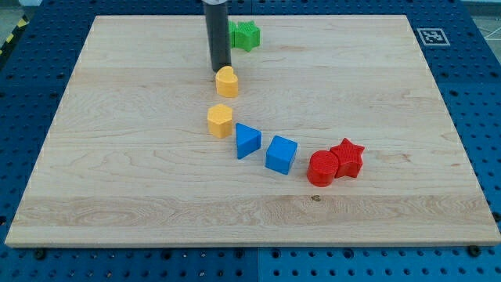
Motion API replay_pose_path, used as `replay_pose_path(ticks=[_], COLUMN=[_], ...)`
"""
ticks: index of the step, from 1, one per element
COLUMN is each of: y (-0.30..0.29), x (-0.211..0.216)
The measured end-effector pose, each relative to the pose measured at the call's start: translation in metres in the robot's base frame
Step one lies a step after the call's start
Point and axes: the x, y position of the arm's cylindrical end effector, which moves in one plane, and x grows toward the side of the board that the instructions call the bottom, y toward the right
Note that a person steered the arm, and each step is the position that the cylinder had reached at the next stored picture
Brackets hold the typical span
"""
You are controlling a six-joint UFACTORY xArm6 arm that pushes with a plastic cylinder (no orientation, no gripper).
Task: Slide the yellow heart right a bit
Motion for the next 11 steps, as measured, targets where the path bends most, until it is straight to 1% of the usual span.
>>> replay_pose_path(ticks=[2,3,4,5,7,8,9,11], y=[0.007,0.007,0.008,0.012,-0.051,-0.076,-0.069,-0.032], x=[0.043,0.058,0.058,0.038,0.047,0.072,0.092,0.092])
